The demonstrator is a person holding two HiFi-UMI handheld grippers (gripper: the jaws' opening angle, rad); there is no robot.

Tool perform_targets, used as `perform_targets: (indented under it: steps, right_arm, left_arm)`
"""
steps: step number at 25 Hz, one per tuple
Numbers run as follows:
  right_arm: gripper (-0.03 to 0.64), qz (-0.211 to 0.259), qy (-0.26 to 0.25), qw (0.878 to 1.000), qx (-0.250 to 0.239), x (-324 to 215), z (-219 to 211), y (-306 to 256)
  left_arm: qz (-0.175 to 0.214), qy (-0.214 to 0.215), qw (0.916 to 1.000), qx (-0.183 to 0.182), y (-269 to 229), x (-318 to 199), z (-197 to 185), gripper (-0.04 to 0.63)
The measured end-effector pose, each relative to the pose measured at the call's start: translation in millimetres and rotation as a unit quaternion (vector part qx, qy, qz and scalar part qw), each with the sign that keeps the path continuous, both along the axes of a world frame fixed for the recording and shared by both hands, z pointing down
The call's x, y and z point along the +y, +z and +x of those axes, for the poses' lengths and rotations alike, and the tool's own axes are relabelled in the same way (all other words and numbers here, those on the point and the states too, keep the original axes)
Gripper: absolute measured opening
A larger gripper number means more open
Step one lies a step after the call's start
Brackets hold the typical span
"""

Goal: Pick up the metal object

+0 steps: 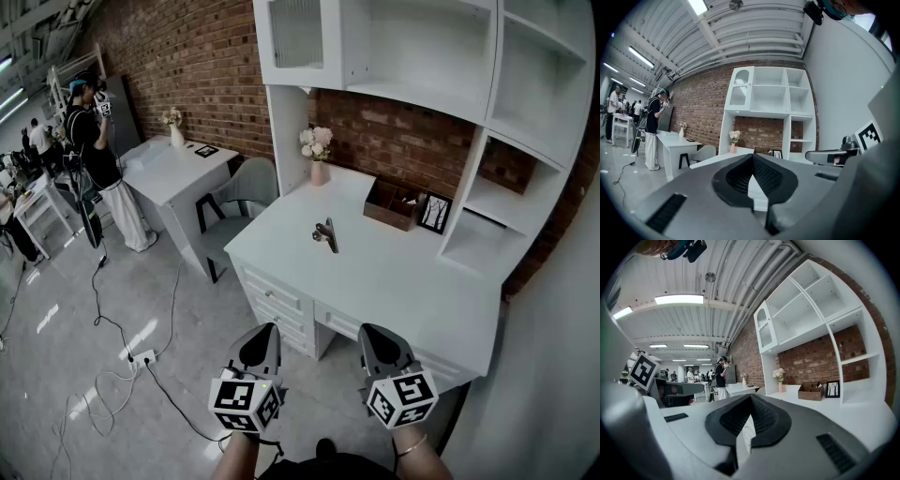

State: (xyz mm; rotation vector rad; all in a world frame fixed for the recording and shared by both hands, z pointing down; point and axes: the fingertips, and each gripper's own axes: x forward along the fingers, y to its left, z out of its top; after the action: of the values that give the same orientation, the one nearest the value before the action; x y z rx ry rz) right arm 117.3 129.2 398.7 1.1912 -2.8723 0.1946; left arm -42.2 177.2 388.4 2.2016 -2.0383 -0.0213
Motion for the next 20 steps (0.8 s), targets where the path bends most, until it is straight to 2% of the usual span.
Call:
perform_targets:
  steps: [4, 8, 11, 16, 20]
  right_arm:
    - [0.005, -0.012, 0.001, 1.0, -0.008, -4.5, 7.3, 3.4]
    - [0.005, -0.02, 0.002, 1.0, -0.014, -13.3, 15.8, 4.0]
    - [0.005, -0.022, 0.003, 1.0, -0.017, -22.5, 20.6, 3.9]
    - [0.005, -0.028, 0.005, 0.999, -0.024, -38.6, 18.3, 6.4]
    - [0.005, -0.03, 0.012, 0.999, -0.029, -59.9, 12.9, 9.1]
  left_arm:
    - [-0.001, -0.003, 1.0, 0.004, 0.7, -5.3, 3.3, 0.009]
    - [0.014, -0.009, 0.9994, 0.031, -6.8, -16.4, -1.5, 0.009]
    - [0.014, -0.014, 0.9992, 0.036, -8.3, -27.6, -4.4, 0.009]
    - [-0.009, -0.029, 0.9987, 0.042, 4.2, -46.4, -17.0, 0.009]
    - [-0.032, -0.017, 0.9985, 0.04, 22.4, -71.1, -22.5, 0.009]
